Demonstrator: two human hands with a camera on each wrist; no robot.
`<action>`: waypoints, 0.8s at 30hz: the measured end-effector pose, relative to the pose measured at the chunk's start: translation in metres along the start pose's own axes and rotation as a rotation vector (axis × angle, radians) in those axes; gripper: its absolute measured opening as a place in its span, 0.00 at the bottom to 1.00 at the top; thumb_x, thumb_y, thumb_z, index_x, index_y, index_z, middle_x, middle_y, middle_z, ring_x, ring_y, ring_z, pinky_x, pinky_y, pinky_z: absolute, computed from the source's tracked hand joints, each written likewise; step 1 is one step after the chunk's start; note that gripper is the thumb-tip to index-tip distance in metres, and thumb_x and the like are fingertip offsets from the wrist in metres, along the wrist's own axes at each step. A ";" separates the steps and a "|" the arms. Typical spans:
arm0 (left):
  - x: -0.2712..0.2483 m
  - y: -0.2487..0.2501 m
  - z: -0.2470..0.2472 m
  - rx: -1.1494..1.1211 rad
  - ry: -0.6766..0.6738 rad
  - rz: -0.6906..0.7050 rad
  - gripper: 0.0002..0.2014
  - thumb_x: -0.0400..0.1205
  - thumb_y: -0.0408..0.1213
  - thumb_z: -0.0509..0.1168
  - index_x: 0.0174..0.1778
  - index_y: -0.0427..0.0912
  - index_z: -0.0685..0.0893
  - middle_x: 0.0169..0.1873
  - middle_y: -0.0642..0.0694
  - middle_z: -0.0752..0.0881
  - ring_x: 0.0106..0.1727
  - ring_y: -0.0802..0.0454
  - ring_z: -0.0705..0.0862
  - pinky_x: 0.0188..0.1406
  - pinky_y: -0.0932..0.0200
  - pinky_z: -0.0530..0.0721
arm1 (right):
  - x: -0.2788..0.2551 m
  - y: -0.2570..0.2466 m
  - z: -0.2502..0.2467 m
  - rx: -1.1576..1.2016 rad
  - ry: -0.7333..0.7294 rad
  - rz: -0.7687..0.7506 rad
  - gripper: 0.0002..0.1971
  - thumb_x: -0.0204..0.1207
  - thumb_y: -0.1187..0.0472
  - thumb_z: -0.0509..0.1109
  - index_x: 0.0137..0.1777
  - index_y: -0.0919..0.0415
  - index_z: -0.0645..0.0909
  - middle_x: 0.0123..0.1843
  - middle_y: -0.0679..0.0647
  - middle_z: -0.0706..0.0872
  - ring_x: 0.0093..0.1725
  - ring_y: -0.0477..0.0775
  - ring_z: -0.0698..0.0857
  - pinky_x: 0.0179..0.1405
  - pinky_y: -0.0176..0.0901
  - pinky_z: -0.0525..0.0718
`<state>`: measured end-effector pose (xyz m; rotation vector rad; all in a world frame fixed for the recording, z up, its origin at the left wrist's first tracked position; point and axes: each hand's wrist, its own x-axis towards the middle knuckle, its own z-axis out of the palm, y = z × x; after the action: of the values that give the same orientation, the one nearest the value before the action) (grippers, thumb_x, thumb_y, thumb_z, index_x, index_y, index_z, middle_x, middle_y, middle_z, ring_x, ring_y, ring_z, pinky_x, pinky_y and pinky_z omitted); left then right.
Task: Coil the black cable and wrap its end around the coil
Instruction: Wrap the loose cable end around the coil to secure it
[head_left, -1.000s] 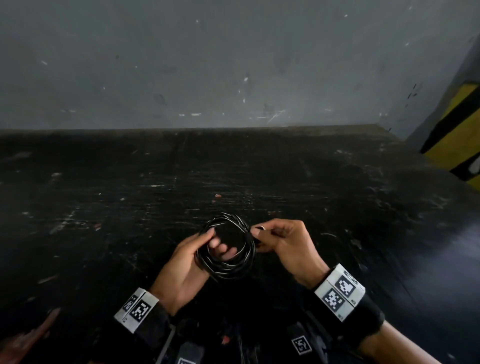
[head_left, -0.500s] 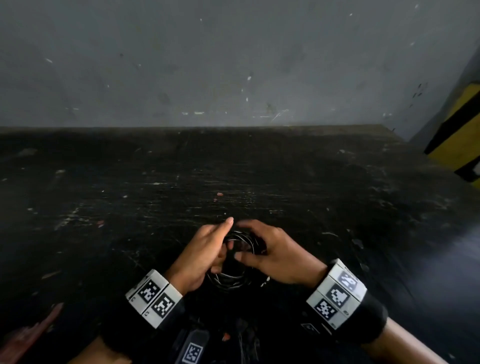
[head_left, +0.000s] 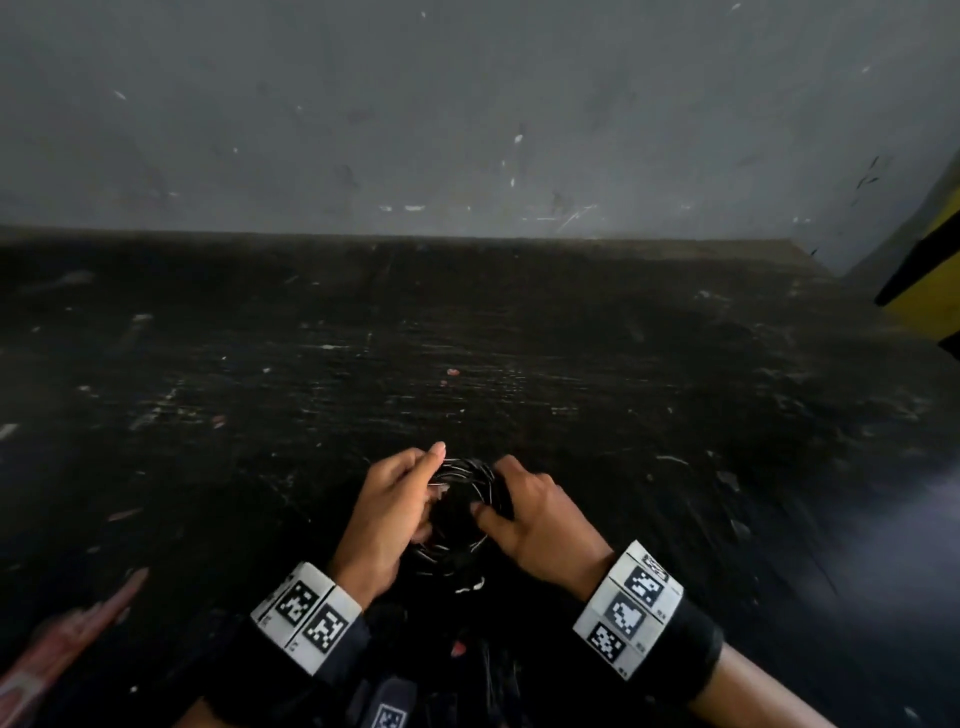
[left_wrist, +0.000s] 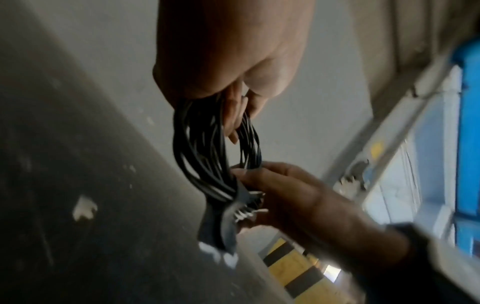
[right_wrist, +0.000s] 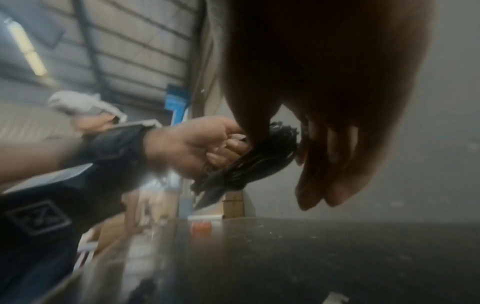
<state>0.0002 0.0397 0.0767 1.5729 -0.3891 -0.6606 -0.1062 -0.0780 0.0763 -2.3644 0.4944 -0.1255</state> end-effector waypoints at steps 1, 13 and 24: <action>-0.001 -0.002 -0.002 0.058 -0.005 -0.002 0.18 0.81 0.48 0.65 0.31 0.38 0.78 0.25 0.43 0.75 0.26 0.52 0.76 0.22 0.62 0.69 | 0.000 -0.004 0.001 -0.099 -0.027 -0.038 0.15 0.78 0.49 0.63 0.59 0.56 0.70 0.51 0.58 0.87 0.49 0.60 0.87 0.50 0.57 0.85; -0.044 -0.029 -0.060 -0.197 0.123 -0.155 0.16 0.80 0.42 0.65 0.28 0.38 0.81 0.19 0.41 0.78 0.18 0.51 0.78 0.23 0.59 0.82 | 0.012 -0.044 0.065 -0.351 -0.140 -0.122 0.15 0.84 0.52 0.53 0.58 0.64 0.71 0.55 0.67 0.86 0.55 0.71 0.84 0.49 0.55 0.80; -0.092 -0.041 -0.176 -0.160 0.760 -0.155 0.09 0.81 0.39 0.64 0.52 0.48 0.88 0.09 0.57 0.66 0.11 0.63 0.65 0.10 0.72 0.63 | 0.050 -0.086 0.133 0.184 -0.470 -0.252 0.19 0.76 0.40 0.63 0.50 0.54 0.83 0.40 0.56 0.90 0.42 0.53 0.89 0.48 0.56 0.87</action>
<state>0.0328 0.2385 0.0552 1.5823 0.3460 -0.1654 -0.0027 0.0448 0.0317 -2.1683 -0.0400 0.2565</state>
